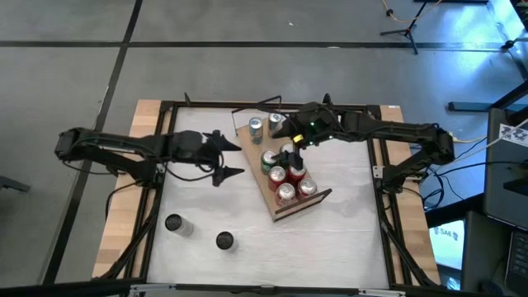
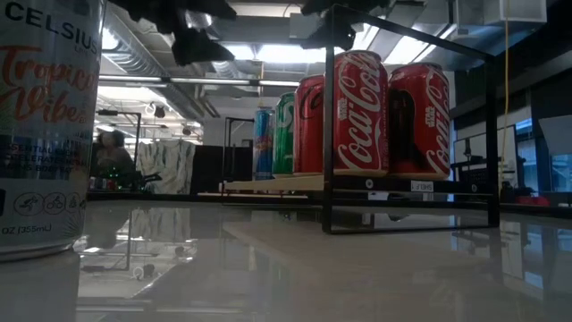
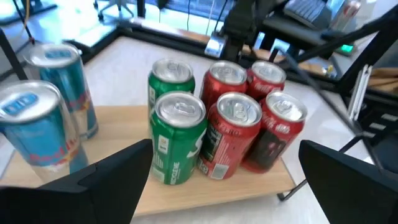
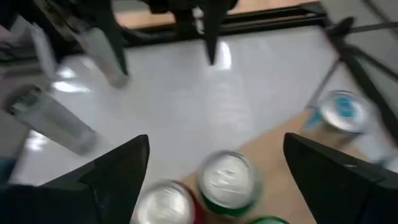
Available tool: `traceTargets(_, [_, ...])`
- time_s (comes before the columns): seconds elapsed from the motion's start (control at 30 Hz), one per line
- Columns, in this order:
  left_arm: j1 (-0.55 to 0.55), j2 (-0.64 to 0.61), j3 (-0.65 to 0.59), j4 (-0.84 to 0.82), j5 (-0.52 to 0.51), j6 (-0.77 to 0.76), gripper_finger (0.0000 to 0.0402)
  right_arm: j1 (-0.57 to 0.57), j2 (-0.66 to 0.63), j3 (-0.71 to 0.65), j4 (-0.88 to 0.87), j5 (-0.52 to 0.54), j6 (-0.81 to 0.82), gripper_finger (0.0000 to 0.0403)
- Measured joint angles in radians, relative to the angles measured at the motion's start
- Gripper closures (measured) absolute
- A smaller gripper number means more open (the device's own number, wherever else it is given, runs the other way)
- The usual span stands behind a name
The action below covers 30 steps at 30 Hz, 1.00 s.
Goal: Place canned beverage on shelf
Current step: Put the right white-yellow soda can on the shelf
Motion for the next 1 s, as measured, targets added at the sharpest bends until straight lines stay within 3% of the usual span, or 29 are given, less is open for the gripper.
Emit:
traceTargets(0.17, [0.000, -0.066, 0.000, -0.006, 0.001, 0.006, 0.0009, 0.024, 0.008, 0.000, 0.083, -0.118, 0.101, 0.0038])
traceTargets(0.33, [0.000, -0.136, 0.000, -0.052, -0.012, -0.001, 0.0009, 0.129, 0.018, 0.028, 0.232, -0.121, 0.084, 0.0038])
traceTargets(0.67, [0.000, -0.190, 0.000, -0.147, -0.031, -0.052, 0.0009, 0.347, 0.094, 0.142, 0.274, -0.021, 0.020, 0.0038])
traceTargets(1.0, [0.000, -0.182, -0.001, -0.154, -0.101, -0.058, 0.0009, 0.529, 0.310, 0.295, 0.276, 0.036, 0.001, 0.0038])
